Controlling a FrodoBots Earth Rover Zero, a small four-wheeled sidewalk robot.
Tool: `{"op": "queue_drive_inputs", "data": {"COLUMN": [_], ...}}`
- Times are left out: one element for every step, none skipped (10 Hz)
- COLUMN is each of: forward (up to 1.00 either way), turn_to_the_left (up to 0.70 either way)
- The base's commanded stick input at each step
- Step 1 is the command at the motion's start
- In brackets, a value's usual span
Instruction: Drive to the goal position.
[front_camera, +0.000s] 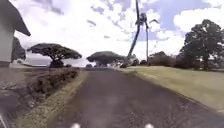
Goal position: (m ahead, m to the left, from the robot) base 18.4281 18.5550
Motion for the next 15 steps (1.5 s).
{"op": "queue_drive_inputs", "data": {"forward": [0.70, 0.70, 0.70, 0.70, 0.70, 0.70, 0.70, 0.70, 0.70, 0.70, 0.70, 0.70, 0.70, 0.70, 0.70], "turn_to_the_left": [0.00, 0.00, 0.00, 0.00, 0.00, 0.00, 0.00, 0.00, 0.00, 0.00, 0.00, 0.00, 0.00, 0.00, 0.00]}}
